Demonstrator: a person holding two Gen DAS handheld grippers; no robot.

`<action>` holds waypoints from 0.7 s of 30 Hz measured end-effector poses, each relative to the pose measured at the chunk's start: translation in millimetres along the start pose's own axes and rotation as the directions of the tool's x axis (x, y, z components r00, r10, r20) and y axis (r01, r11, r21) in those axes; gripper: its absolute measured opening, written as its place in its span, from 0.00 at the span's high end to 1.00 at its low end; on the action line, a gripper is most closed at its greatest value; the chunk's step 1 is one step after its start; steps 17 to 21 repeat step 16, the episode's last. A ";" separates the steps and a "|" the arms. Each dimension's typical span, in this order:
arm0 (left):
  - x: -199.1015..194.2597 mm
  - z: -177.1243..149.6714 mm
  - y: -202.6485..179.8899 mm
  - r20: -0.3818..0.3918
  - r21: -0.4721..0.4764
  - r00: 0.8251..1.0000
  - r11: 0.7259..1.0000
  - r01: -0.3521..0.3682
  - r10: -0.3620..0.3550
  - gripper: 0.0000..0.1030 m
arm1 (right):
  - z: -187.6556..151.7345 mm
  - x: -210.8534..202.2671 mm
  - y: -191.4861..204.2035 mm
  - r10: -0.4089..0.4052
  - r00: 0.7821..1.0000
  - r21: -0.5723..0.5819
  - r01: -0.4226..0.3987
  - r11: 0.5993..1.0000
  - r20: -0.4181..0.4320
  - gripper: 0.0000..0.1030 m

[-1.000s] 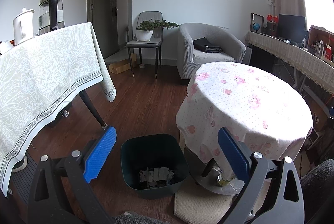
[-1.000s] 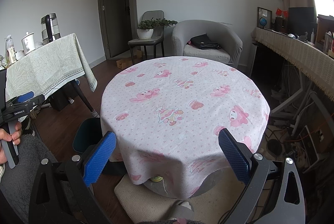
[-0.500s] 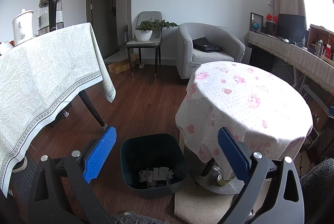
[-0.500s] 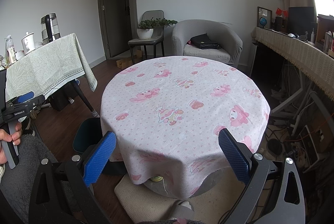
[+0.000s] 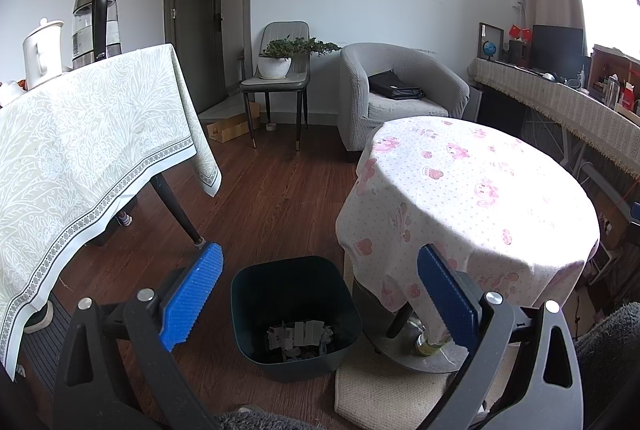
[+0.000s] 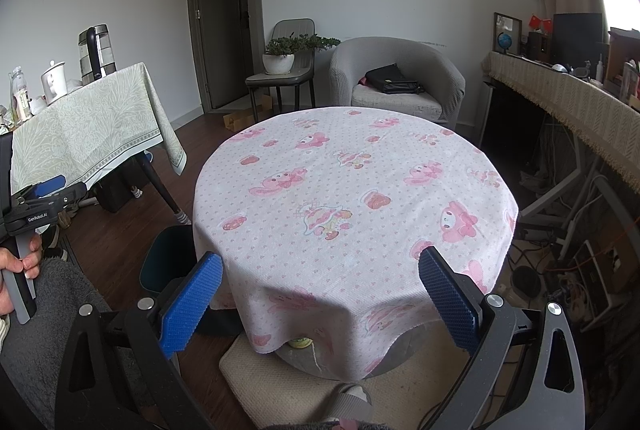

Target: Collect trash

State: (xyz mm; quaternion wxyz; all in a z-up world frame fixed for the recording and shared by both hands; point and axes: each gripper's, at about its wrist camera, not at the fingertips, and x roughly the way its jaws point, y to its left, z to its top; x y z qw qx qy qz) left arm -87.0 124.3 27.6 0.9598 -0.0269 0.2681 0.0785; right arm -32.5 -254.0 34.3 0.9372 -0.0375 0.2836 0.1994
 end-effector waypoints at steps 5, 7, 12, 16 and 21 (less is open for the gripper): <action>0.1 0.2 0.3 0.000 0.002 1.000 1.000 -0.001 0.001 0.03 | 0.1 0.0 0.0 0.000 1.000 -0.001 0.000 1.000 0.000 0.03; 0.3 -0.6 0.3 -0.001 0.002 1.000 1.000 -0.004 0.004 0.03 | 0.1 -0.3 0.1 -0.001 1.000 -0.001 0.001 1.000 -0.001 0.03; 1.8 -1.1 1.4 -0.005 0.001 1.000 1.000 -0.003 0.003 0.03 | 0.0 0.2 0.1 0.000 1.000 -0.001 0.000 1.000 -0.001 0.03; 1.6 -1.2 1.8 -0.006 0.002 1.000 1.000 -0.008 0.008 0.03 | 0.2 0.3 0.2 -0.001 1.000 -0.001 0.001 1.000 -0.001 0.03; 1.6 -1.2 1.8 -0.006 0.002 1.000 1.000 -0.008 0.008 0.03 | 0.2 0.3 0.2 -0.001 1.000 -0.001 0.001 1.000 -0.001 0.03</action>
